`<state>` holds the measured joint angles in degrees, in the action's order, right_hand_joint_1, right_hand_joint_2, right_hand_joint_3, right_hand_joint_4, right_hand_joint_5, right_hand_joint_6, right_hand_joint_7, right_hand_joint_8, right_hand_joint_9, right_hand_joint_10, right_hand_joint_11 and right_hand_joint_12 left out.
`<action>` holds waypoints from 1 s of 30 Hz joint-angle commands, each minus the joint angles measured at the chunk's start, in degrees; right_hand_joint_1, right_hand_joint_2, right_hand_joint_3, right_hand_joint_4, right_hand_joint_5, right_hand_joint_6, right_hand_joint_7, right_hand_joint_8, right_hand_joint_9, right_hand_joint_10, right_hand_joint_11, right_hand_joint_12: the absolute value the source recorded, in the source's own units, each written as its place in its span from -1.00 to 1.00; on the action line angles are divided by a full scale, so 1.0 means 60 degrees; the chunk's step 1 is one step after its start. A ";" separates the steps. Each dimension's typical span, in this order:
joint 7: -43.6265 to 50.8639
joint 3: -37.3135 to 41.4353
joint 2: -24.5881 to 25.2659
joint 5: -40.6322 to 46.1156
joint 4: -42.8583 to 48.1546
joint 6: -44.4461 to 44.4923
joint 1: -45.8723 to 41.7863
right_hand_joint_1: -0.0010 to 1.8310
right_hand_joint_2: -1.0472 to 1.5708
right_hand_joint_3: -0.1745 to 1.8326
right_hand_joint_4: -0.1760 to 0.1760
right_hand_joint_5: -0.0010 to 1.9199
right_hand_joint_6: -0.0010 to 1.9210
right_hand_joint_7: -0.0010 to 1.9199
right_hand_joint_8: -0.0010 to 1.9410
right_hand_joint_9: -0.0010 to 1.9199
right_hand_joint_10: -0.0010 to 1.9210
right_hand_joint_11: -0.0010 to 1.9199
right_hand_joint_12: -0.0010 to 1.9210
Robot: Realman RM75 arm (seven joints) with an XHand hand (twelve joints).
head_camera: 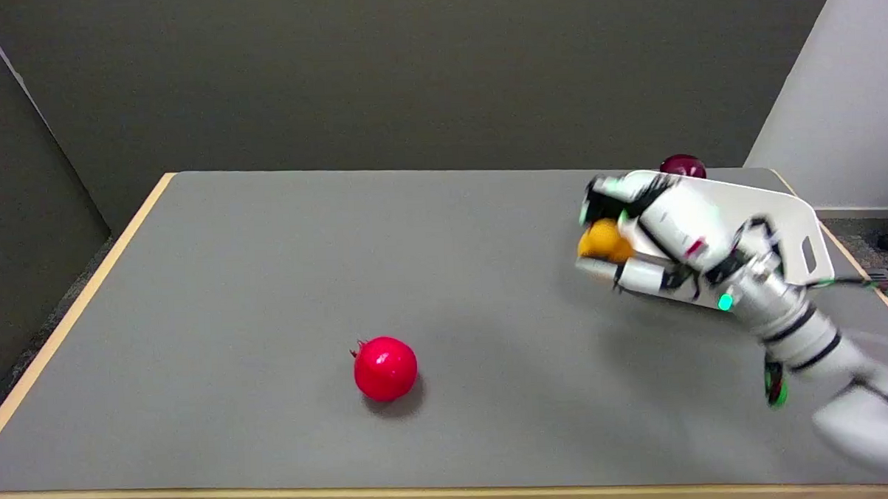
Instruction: Place the yellow duck into the white box.
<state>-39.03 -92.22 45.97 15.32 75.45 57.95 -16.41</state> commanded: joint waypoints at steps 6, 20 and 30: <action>0.0090 0.2937 -0.0959 0.1136 -0.3963 -0.2940 0.2982 0.31 0.75 -0.77 -1.00 -0.44 0.54 -0.10 0.45 -0.17 0.41 -0.40 1.00; -0.0283 0.0520 -0.0075 0.1430 -0.6303 -0.1972 0.3443 0.30 0.76 -0.78 -1.00 -0.45 0.55 -0.11 0.47 -0.17 0.41 -0.40 1.00; -0.0587 0.0462 0.0272 0.2868 -0.4953 -0.2692 0.3038 0.30 0.75 -0.79 -0.89 -0.42 0.56 -0.09 0.40 -0.18 0.36 -0.48 0.99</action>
<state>-39.66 -85.18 44.23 22.17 46.95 45.64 0.57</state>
